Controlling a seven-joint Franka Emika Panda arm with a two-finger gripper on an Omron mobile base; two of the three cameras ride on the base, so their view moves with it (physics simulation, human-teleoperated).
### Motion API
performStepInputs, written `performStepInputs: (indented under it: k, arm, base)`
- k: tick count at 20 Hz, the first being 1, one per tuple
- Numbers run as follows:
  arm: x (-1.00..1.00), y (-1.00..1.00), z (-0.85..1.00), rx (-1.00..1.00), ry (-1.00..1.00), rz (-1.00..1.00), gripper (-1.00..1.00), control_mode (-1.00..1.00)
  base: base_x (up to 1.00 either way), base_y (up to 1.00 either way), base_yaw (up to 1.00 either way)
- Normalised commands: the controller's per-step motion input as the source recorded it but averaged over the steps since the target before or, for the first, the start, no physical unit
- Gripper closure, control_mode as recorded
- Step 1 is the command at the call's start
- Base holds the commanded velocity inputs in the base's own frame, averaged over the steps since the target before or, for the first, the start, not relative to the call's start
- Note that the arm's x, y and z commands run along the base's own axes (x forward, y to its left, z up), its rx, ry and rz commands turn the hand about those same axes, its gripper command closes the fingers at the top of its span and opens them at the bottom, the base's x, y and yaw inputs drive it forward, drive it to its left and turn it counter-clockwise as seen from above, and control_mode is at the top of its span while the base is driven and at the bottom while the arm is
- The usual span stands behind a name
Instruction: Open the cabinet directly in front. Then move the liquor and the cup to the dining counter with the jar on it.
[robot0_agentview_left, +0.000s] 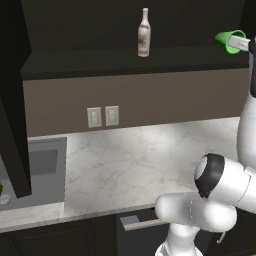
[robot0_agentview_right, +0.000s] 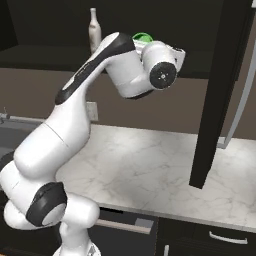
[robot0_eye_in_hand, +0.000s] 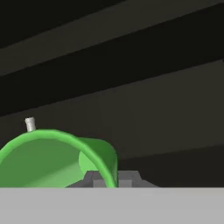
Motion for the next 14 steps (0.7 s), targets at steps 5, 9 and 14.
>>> performStepInputs:
  k: [5,9,14]
  arm:
    - [-1.0,0.76,-0.44,-0.11,0.12,0.11,1.0,-1.0]
    - [-1.0,0.76,-0.21,-0.06,0.44,0.08,1.0,-1.0]
    - [-1.0,0.74,-0.34,-0.07,0.56,0.07,1.0,-1.0]
  base:
    - [0.0,0.0,0.0]
    - [0.0,0.0,0.0]
    - [0.0,0.0,0.0]
